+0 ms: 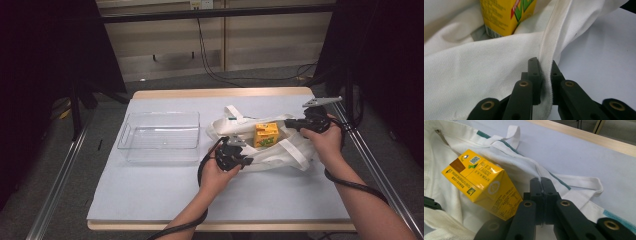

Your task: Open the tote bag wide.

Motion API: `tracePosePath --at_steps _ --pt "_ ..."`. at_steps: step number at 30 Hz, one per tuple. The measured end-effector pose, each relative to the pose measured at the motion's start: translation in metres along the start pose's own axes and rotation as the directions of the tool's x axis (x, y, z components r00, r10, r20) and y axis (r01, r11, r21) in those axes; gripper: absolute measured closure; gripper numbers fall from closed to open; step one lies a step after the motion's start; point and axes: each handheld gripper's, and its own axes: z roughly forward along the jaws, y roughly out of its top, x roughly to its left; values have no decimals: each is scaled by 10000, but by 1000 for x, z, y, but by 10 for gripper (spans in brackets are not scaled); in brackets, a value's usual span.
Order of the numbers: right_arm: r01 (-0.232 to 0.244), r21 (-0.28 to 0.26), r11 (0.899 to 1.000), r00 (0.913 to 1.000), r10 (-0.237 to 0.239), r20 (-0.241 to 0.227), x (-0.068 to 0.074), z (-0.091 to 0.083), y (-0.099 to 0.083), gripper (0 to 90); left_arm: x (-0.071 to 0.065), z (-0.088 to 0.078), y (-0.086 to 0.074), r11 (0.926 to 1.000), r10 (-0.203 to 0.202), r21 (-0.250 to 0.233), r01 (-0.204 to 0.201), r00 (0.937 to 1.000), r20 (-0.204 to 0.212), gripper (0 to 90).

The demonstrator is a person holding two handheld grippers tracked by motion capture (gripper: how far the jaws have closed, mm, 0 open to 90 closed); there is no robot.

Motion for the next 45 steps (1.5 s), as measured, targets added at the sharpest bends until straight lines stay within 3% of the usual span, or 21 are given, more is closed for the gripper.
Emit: tracePosePath --at_steps 4,9,12,16,23,26,28,33,45 --pt "110 -8 9999 9999 -110 -45 2 0 1 889 1 -4 4 9994 -179 -305 186 9996 214 783" --pt "129 -43 9999 9999 -130 -109 2 -1 0 889 -5 -8 18 9960 -115 -879 151 9991 413 540" --pt "155 -9 9999 9998 -155 -120 3 -1 0 889 -9 -8 27 9941 100 -1087 -52 9990 433 477" --pt "178 18 9998 9998 -178 -135 3 -2 0 889 -14 -4 37 9930 190 -1178 -124 9983 558 461" --pt "216 31 9998 9997 -215 -130 3 -2 0 889 -20 11 48 9880 303 -1534 -159 9953 917 568" --pt "205 35 9998 9997 -205 -121 4 -2 0 889 -21 15 49 9837 230 -1795 -34 9940 1073 669" --pt "191 31 9998 9998 -190 -107 4 -2 0 889 -23 16 50 9820 222 -1887 20 9918 1259 788" --pt "80 -26 10000 9999 -80 -81 3 -2 0 889 -30 20 46 9891 447 -1454 -226 9876 1504 876" --pt "-202 -95 9998 9996 203 175 -4 -1 3 889 -39 36 22 9962 766 -536 -689 9845 1578 892"
